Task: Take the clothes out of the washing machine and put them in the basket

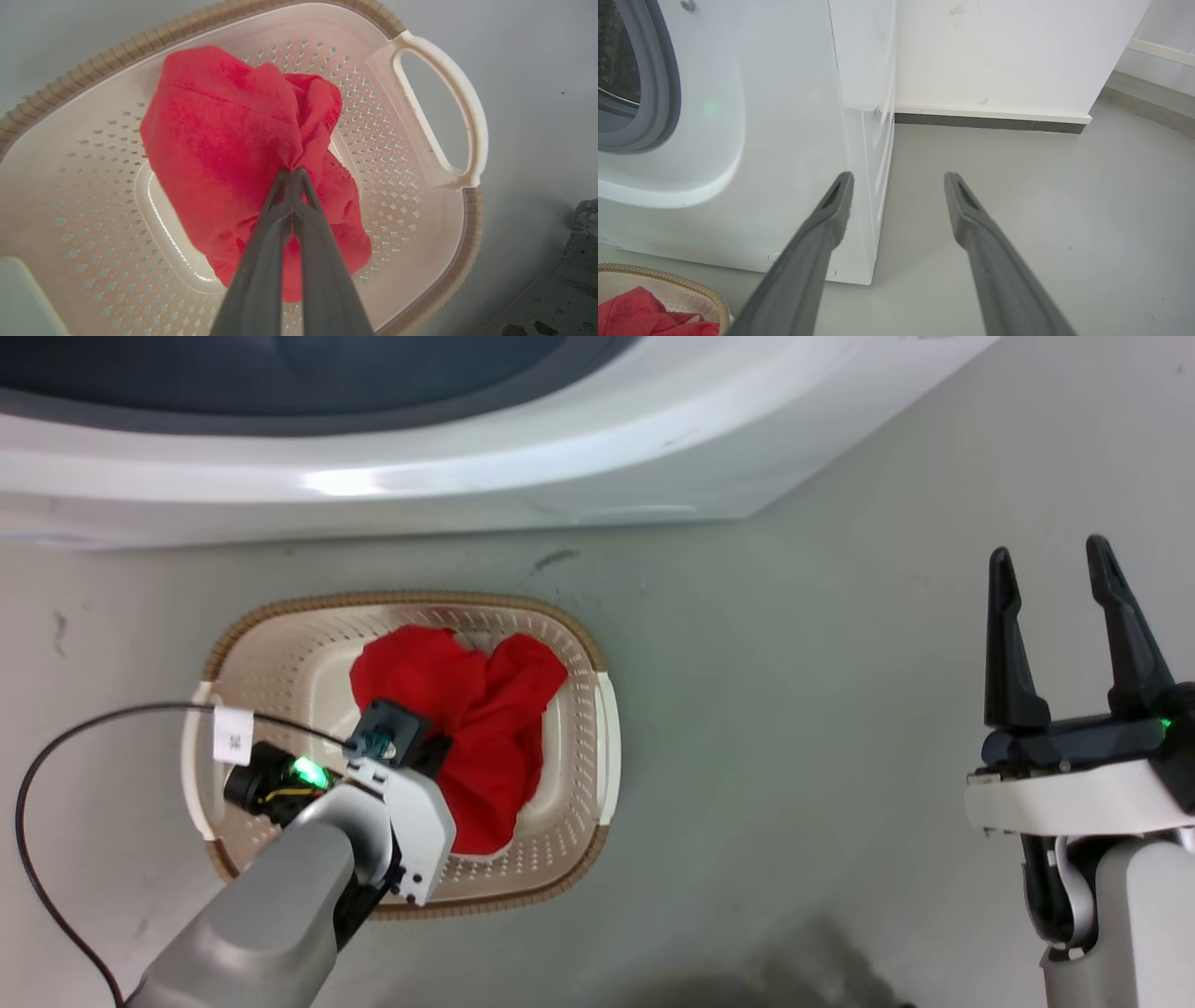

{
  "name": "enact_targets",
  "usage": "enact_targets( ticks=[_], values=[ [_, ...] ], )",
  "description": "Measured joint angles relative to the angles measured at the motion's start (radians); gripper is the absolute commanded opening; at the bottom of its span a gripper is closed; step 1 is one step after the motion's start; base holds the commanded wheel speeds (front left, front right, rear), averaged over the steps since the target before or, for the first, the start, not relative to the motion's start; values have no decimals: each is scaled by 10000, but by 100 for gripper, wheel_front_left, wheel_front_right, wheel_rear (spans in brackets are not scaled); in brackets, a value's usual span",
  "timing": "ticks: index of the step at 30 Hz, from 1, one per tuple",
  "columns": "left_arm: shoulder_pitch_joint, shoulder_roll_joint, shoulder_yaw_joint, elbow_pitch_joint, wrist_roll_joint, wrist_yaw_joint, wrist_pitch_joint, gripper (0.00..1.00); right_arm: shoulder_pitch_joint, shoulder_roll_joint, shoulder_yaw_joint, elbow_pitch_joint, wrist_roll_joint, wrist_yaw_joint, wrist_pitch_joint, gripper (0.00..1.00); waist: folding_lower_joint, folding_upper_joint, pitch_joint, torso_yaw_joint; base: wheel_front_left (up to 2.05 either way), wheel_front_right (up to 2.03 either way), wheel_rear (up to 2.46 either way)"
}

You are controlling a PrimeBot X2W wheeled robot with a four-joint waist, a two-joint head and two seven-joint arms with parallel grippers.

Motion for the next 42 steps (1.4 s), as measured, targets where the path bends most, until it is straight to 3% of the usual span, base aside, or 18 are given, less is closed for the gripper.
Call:
enact_targets(
  ticks=[9,18,19,20,27,34,42],
  values=[
    [-1737,-775,-451,3204,159,-422,188,0,-408,2,69,-184,322,0,0,100,0,0,1388,-406,0,0,0],
    [-2433,-1338,-838,4863,159,-520,458,0,-585,2,61,-144,405,0,0,100,0,0,1875,-760,0,0,0],
    [-2435,-1411,-861,4938,155,-527,454,45,-590,2,48,-115,403,0,0,100,0,0,1832,-762,0,0,0],
    [-2442,-1455,-901,5003,169,-516,387,100,-596,4,31,-98,403,0,-2,100,0,0,1774,-760,0,0,0],
    [-2039,-1569,-961,5313,-44,-508,282,100,-553,2,100,50,387,0,0,100,-1,0,1055,-676,0,0,0],
    [-1317,-1912,-685,5311,-550,-552,-1390,100,-72,4,79,268,236,0,0,100,-2,0,-252,-465,0,0,0],
    [-612,-2128,-318,5095,-859,-360,-2176,100,571,4,-40,548,144,0,-2,100,-3,0,-1696,-127,0,0,0]
  ],
)
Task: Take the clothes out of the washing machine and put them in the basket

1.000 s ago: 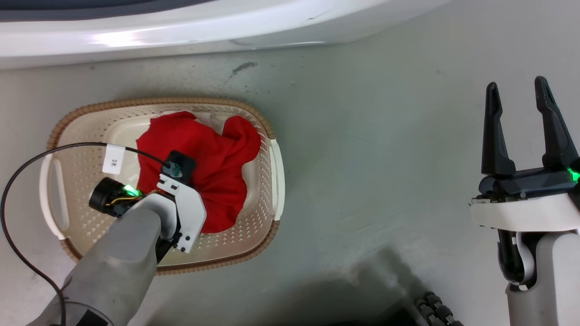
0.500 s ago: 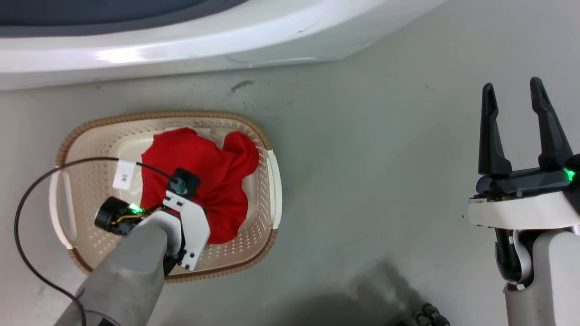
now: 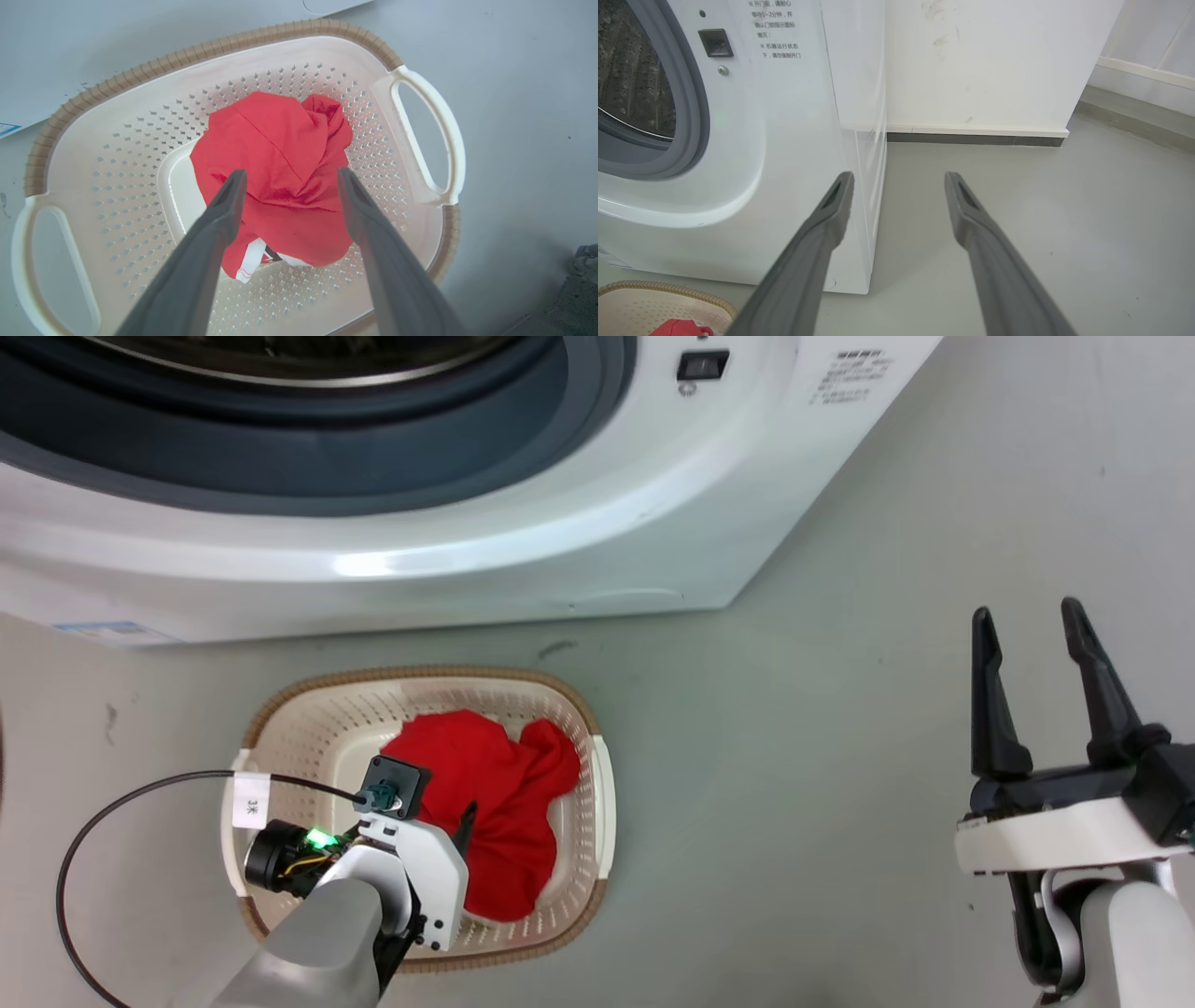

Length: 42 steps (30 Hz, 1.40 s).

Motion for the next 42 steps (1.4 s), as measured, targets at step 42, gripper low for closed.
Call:
enact_targets(
  ticks=[42],
  values=[
    [7237,-974,8006,-11133,5361,2090,-58,100,2715,0,238,163,-6,0,0,100,-1,0,-4387,886,0,0,0]
  ],
)
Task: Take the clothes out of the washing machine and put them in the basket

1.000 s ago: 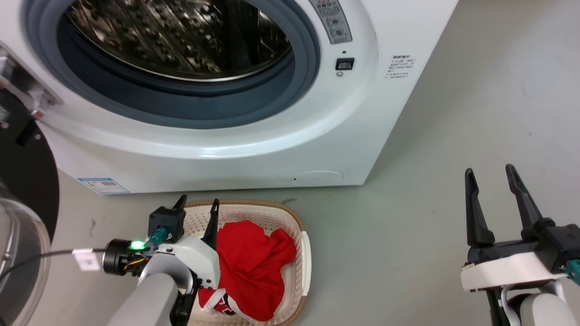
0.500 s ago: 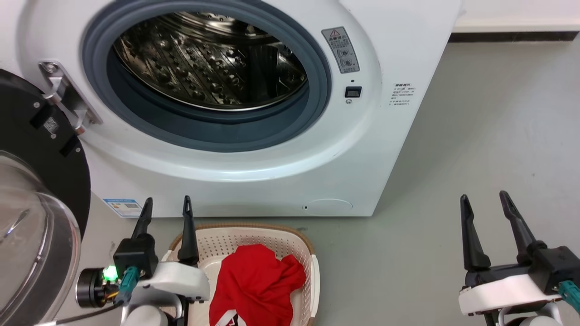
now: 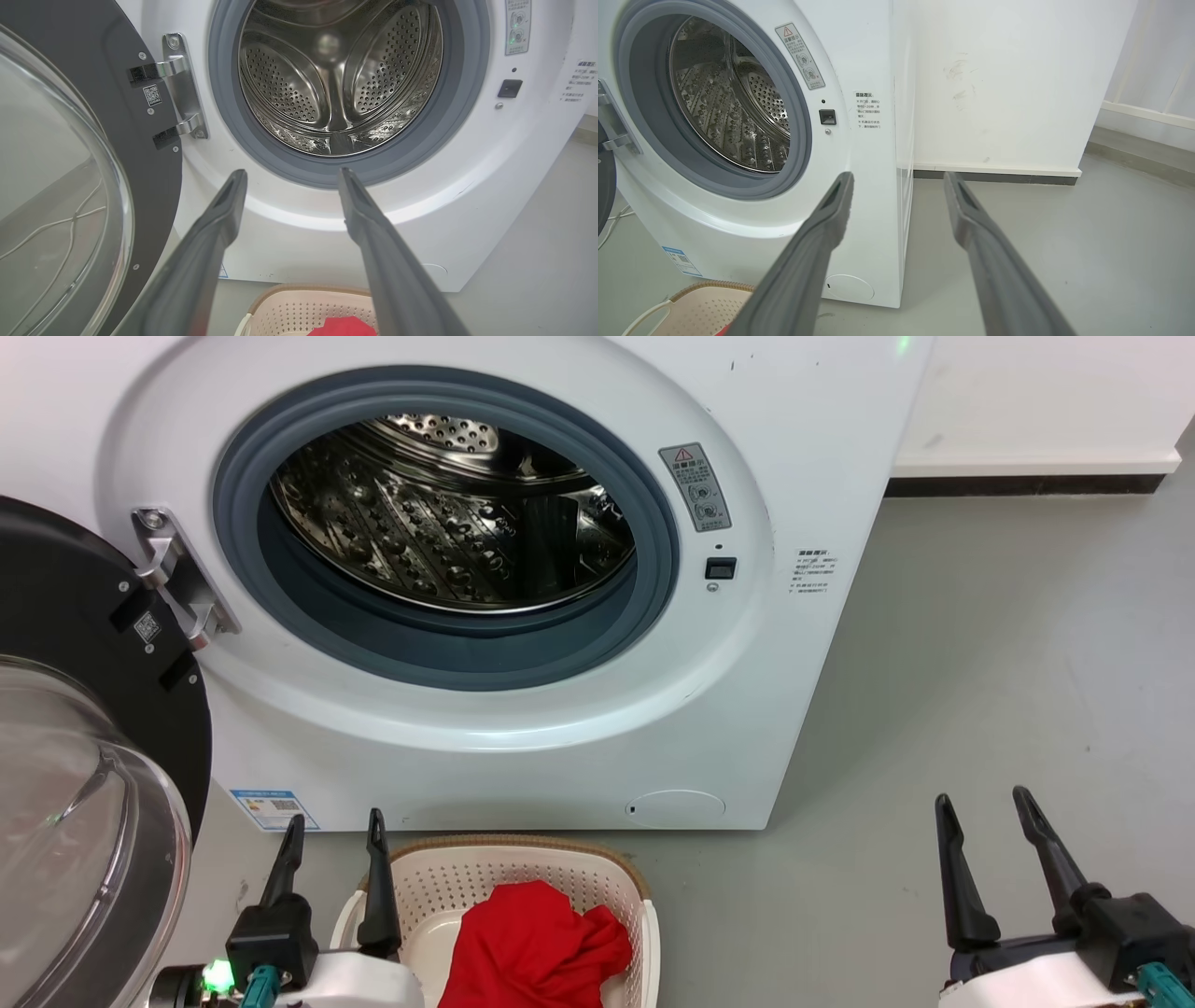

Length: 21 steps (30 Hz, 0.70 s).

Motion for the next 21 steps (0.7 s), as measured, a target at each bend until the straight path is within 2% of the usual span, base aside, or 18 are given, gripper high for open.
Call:
enact_targets(
  ticks=[21],
  values=[
    [776,-303,458,-368,405,-228,0,100,478,0,102,-105,119,0,0,100,1,0,-563,58,0,0,0]
  ],
)
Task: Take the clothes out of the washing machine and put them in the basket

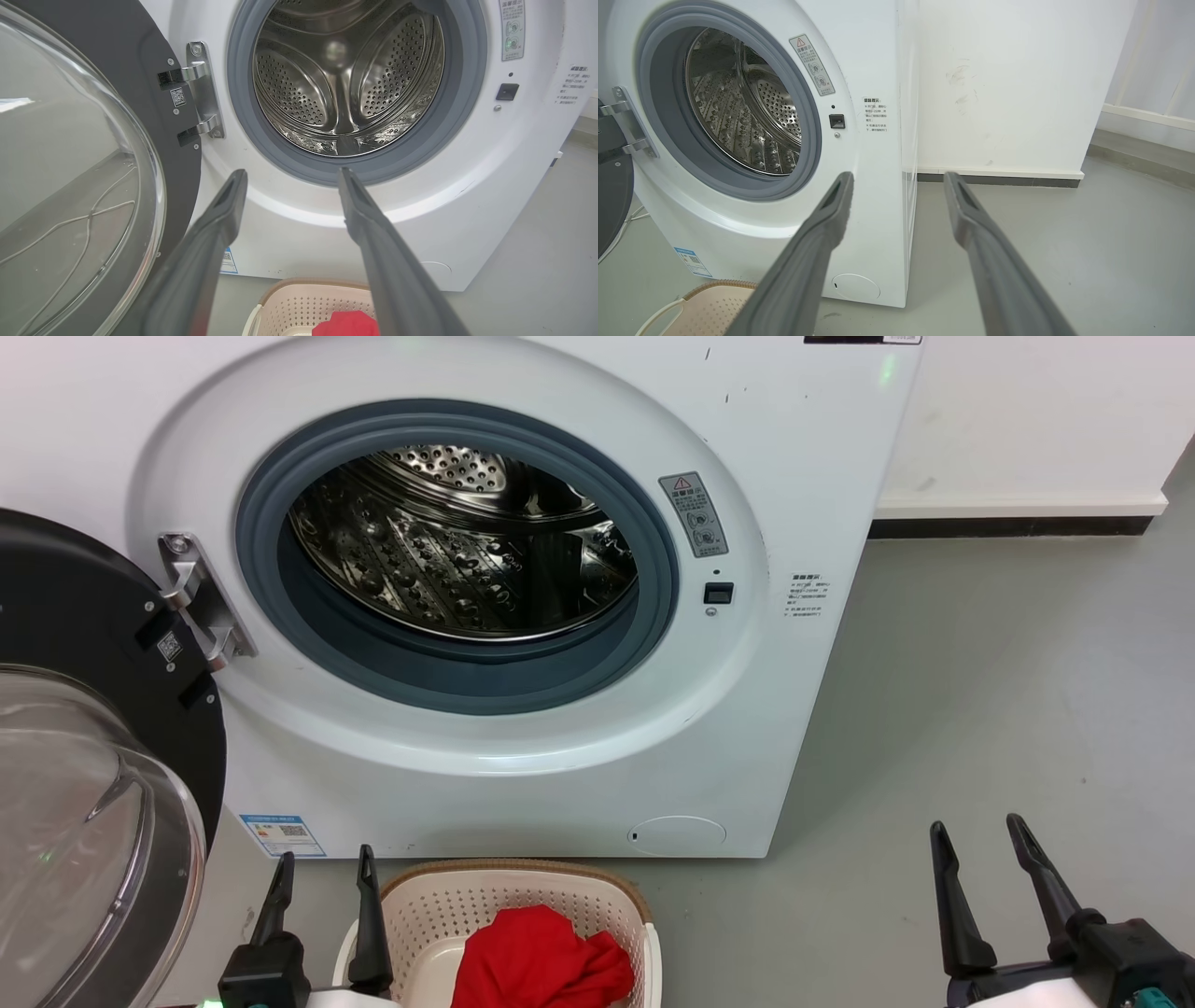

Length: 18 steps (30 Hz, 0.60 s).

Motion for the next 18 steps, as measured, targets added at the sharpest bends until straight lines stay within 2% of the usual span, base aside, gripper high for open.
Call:
enact_targets(
  ticks=[16,17,18],
  values=[
    [144,-29,27,-35,36,-27,0,100,96,0,17,-48,6,0,0,100,1,0,-66,-30,0,0,0],
    [144,-29,19,-31,36,-12,0,0,96,0,12,-48,6,0,0,0,1,0,-66,-30,0,0,0],
    [145,-31,25,33,29,-15,2,0,96,2,17,13,10,0,6,0,0,0,-66,-30,0,0,0]
  ],
)
